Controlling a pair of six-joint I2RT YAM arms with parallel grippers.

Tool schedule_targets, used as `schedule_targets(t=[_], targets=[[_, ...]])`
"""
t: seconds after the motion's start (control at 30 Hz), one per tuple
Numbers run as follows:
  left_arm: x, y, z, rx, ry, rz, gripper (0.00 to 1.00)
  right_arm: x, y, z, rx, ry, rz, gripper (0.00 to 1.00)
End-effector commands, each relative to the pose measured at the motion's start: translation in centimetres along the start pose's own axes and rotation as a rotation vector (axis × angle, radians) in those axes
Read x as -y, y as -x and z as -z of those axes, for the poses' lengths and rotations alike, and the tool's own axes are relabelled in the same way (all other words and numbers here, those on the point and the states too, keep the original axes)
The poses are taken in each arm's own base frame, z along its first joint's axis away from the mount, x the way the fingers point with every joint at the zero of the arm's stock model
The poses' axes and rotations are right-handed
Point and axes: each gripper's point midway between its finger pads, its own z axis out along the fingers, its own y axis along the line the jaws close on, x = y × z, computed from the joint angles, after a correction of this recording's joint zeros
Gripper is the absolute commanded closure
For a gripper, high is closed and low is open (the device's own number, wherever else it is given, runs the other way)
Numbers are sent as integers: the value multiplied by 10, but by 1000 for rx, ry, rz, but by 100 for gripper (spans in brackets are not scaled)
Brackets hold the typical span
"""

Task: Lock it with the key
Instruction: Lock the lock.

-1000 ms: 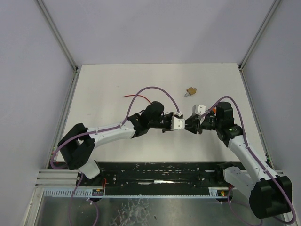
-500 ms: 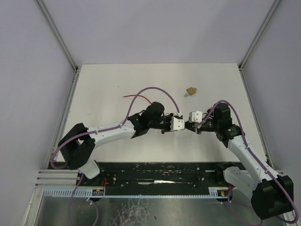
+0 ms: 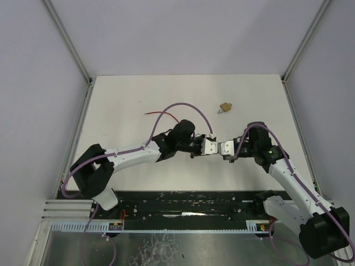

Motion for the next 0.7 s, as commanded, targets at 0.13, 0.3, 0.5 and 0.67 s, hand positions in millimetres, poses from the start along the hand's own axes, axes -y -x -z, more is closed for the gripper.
schedule_targets(t=[0.13, 0.3, 0.5, 0.67], targets=[[-7, 33, 1, 100, -26, -71, 97, -4, -3, 9, -101, 74, 197, 100], [0, 33, -1, 107, -114, -32, 99, -17, 14, 15, -50, 154, 391, 100], [12, 38, 5, 161, -281, 40, 100, -25, 17, 18, -59, 255, 534, 100], [8, 32, 0, 124, -287, 77, 100, -24, 22, 16, -46, 261, 466, 100]])
